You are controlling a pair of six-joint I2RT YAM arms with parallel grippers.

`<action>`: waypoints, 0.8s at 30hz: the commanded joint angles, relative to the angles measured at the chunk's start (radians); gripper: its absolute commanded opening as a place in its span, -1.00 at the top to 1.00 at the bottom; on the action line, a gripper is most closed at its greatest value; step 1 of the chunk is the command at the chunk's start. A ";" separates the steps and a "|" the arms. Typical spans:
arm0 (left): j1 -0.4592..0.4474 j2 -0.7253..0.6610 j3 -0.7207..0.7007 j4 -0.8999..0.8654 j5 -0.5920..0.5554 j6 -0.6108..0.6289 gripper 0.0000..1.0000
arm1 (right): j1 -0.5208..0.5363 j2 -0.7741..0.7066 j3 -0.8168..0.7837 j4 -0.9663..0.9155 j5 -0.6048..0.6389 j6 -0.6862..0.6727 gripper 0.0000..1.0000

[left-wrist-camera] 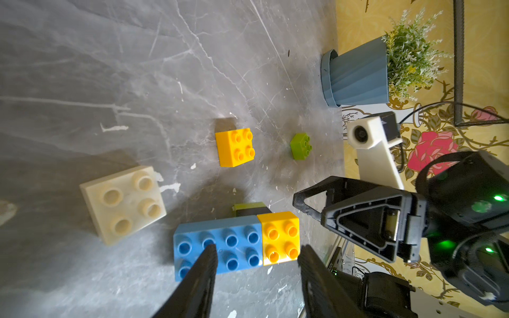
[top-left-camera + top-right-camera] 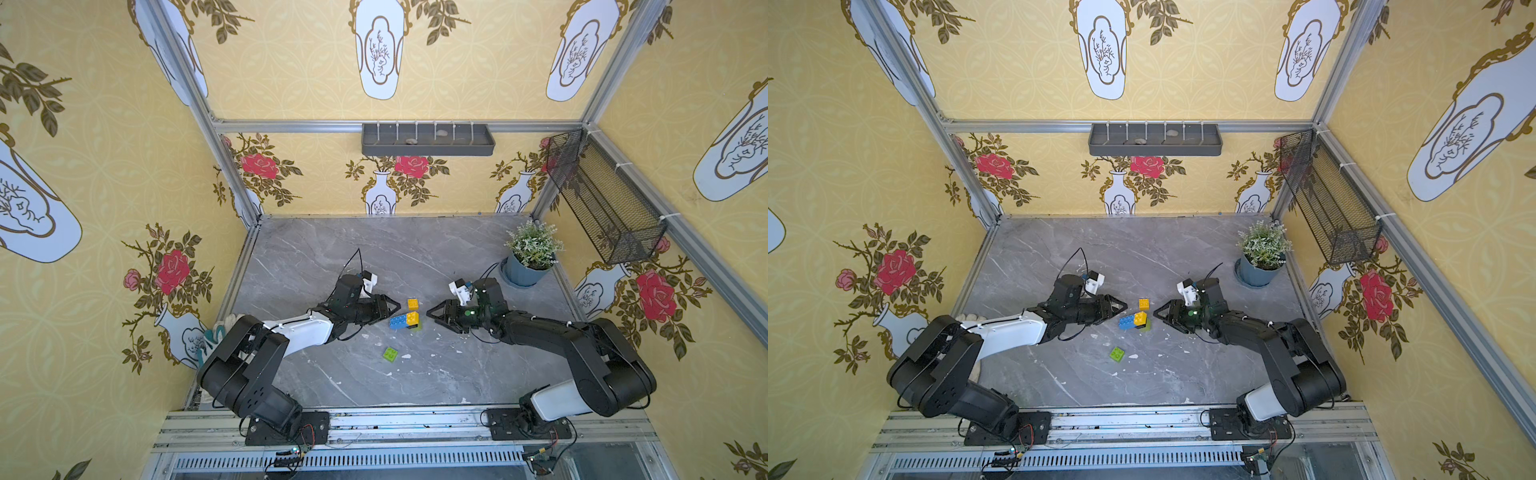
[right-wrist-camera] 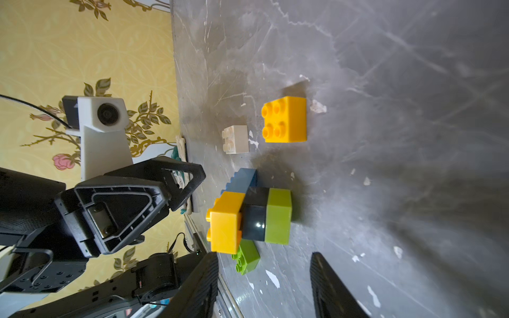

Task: Assemble the number 4 with lego
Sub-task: Adjust the lego brick at the center of the board.

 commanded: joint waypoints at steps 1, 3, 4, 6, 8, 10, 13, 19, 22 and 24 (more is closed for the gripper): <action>0.004 -0.021 -0.005 0.016 -0.019 -0.008 -0.02 | 0.067 -0.019 0.075 -0.169 0.144 -0.066 -0.15; 0.008 -0.041 -0.002 0.001 -0.028 -0.010 -0.03 | 0.099 -0.015 0.113 -0.225 0.203 -0.063 -0.15; 0.009 -0.049 0.001 -0.005 -0.030 -0.010 -0.03 | 0.109 -0.014 0.123 -0.237 0.223 -0.059 -0.14; 0.011 -0.062 0.007 -0.021 -0.032 -0.005 -0.04 | 0.126 -0.009 0.143 -0.253 0.248 -0.052 -0.10; 0.012 -0.064 0.013 -0.036 -0.033 0.004 -0.04 | 0.138 0.011 0.159 -0.264 0.253 -0.054 -0.07; 0.015 -0.064 0.011 -0.038 -0.030 0.010 -0.03 | 0.148 0.027 0.168 -0.250 0.244 -0.056 -0.03; 0.019 -0.066 -0.001 -0.035 -0.028 0.009 -0.03 | 0.159 0.044 0.172 -0.225 0.219 -0.058 -0.02; 0.019 -0.075 -0.024 -0.024 -0.030 0.010 -0.02 | 0.161 0.040 0.160 -0.191 0.198 -0.047 -0.02; 0.019 -0.074 -0.027 -0.020 -0.026 0.010 -0.02 | 0.164 0.041 0.157 -0.179 0.190 -0.042 -0.01; 0.018 -0.072 -0.028 -0.019 -0.025 0.009 -0.02 | 0.166 0.044 0.156 -0.164 0.182 -0.037 -0.02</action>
